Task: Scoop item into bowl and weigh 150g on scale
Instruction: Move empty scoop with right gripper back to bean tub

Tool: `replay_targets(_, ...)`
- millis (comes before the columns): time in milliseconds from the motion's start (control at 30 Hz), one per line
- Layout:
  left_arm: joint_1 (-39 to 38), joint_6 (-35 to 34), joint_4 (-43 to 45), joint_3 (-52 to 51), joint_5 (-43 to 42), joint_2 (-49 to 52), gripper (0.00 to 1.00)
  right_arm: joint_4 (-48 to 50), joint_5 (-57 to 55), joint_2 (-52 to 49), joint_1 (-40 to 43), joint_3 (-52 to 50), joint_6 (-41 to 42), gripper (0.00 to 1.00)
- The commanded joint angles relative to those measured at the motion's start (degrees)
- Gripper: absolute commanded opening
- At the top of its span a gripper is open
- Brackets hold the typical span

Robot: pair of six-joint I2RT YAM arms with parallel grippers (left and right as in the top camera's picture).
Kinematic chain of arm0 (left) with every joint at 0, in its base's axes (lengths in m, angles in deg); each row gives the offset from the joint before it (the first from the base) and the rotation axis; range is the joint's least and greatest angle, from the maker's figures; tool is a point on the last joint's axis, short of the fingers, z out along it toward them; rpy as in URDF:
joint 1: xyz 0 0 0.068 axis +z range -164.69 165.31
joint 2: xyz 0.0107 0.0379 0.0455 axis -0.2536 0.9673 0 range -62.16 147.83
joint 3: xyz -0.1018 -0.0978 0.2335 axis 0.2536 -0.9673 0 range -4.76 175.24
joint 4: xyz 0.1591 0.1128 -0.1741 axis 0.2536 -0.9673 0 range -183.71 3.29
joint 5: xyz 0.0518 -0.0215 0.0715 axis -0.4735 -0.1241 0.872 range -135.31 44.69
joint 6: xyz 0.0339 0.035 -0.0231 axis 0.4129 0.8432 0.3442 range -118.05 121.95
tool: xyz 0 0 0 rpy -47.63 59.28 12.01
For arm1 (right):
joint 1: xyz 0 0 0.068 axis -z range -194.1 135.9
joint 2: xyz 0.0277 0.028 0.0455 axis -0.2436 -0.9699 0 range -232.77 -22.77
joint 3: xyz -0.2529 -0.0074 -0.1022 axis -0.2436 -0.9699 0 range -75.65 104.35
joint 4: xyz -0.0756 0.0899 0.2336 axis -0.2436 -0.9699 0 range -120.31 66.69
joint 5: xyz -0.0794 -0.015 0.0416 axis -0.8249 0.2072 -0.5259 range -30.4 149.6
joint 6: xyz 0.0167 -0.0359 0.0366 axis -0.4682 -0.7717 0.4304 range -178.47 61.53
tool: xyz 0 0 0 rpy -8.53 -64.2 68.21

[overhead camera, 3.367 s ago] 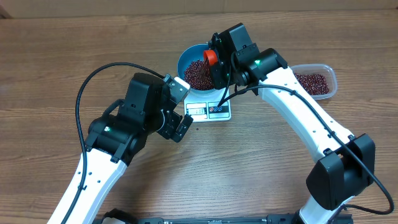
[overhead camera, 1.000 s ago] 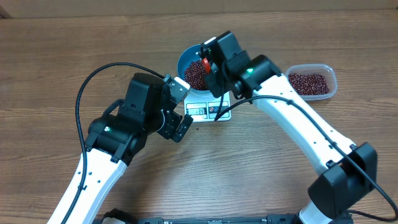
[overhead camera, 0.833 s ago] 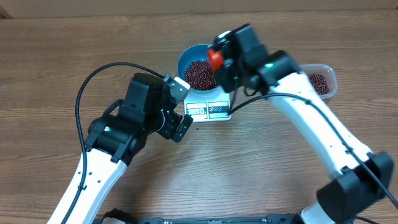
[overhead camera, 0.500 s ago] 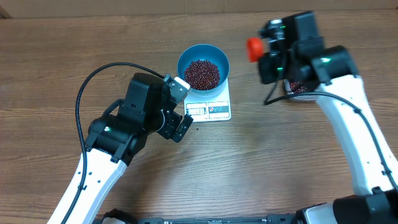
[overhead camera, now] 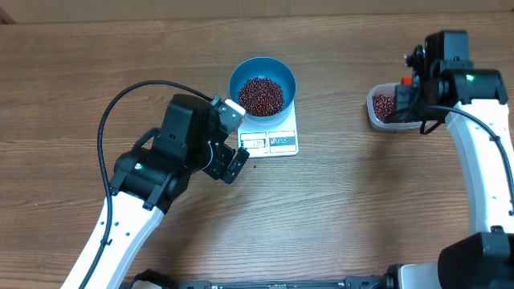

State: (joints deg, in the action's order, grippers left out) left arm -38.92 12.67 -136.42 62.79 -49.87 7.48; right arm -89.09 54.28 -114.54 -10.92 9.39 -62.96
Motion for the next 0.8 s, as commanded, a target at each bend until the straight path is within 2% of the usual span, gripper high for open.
replay_targets(0, 0.31, 0.87, 0.24, 1.31, -1.03, -0.55, 1.00, 2.12, -0.74, 0.90, 0.48, -3.32, -0.33, 0.04)
replay_targets(333, 0.31, 0.87, 0.22, 1.31, -1.01, -0.55, 1.00, 14.16, -5.46, -0.26, 0.20, -12.66, -1.81, 0.03)
replay_targets(767, 0.31, 0.87, 0.22, 1.31, -1.01, -0.55, 1.00, 16.46, -5.55, -7.28, -0.04, -13.09, -1.60, 0.04)
